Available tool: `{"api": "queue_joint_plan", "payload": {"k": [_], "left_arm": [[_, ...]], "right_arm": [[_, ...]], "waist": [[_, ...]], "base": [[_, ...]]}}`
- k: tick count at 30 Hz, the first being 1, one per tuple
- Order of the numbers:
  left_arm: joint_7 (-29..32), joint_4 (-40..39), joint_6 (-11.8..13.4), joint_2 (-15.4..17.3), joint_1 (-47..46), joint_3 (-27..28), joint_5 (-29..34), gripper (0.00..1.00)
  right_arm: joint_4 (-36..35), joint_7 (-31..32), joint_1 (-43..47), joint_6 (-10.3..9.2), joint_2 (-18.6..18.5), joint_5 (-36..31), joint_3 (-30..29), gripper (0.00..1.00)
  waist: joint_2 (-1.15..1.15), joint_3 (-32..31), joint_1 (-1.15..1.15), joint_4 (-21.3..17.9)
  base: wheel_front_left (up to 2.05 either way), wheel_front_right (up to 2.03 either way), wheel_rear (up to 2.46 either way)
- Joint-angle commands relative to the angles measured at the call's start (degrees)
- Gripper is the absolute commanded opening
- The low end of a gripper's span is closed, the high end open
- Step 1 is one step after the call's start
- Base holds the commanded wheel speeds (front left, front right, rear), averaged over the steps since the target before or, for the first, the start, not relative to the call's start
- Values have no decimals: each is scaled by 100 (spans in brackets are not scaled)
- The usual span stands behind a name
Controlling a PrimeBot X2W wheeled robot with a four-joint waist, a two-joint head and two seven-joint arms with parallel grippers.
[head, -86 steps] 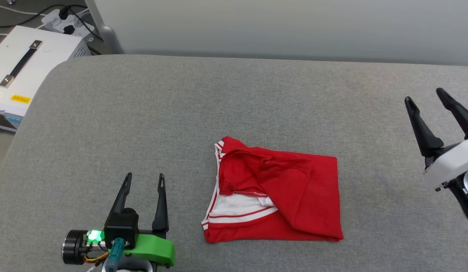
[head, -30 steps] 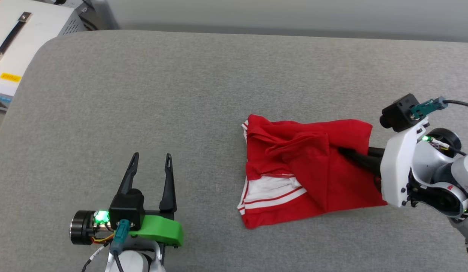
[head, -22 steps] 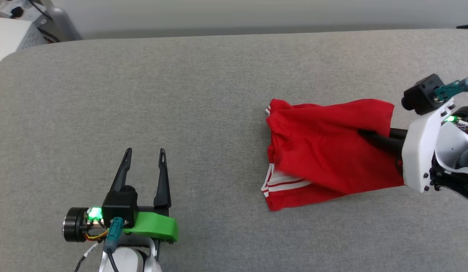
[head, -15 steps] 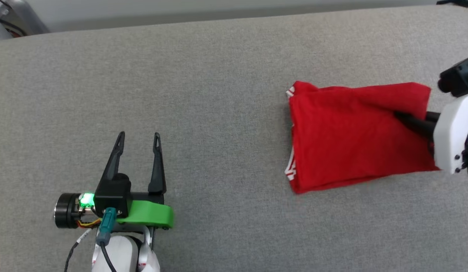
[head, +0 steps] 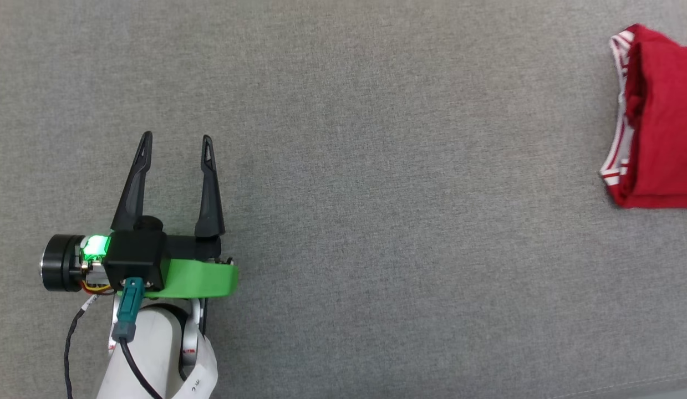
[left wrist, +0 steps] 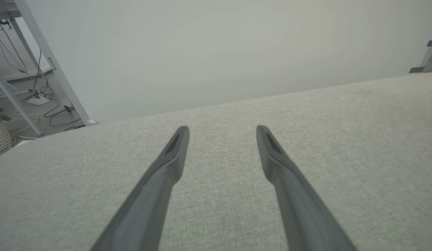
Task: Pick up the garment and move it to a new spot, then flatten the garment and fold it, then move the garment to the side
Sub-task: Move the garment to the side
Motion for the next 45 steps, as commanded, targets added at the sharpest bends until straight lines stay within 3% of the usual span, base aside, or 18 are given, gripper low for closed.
{"api": "queue_joint_plan", "payload": {"k": [1,12,13,14,15,18,26,32,39,45], "left_arm": [[-33,-63,37,60,-126,-1,51,100],[-33,-250,113,161,-201,-28,57,100],[-33,-238,126,157,-188,-37,54,100],[-33,-221,136,150,-174,-46,49,100],[-33,-206,149,139,-159,-54,42,100],[-33,-145,179,72,-112,-112,5,100],[-33,-26,293,-32,359,-107,-109,100],[-33,36,336,-82,784,-26,-227,100],[-33,87,313,-124,1017,51,-306,100],[-33,227,256,-152,1089,107,-356,100]], "right_arm": [[152,-97,-172,-5,-44,-124,-32,0],[1482,-773,-862,-5,307,-633,-329,0],[1616,-811,-890,-5,400,-624,-388,28],[1683,-844,-896,-5,464,-633,-404,74],[1737,-955,-917,-5,490,-677,-433,100],[1799,-1443,-878,-5,422,-1112,-345,100],[1462,-2984,-509,-5,787,-1442,-824,100],[843,-3909,-199,-5,1653,-2069,-1674,100],[-942,-3988,963,-5,2959,-3275,-2805,100],[-2227,-3990,2163,-5,3977,-3858,-3246,100]], "waist": [[-1,328,-1,-12],[-1,588,-1,50],[-1,551,-1,55],[-1,503,-1,62],[-1,453,-1,70],[-1,181,-1,181],[-1,-630,-1,325],[-1,-1217,-1,456],[-1,-1640,-1,783],[-1,-1899,-1,1028]], "base": [[0,0,0],[0,0,0],[0,0,0],[0,0,0],[0,0,0],[0,0,0],[0,0,0],[0,0,0],[0,0,0],[0,0,0]]}}
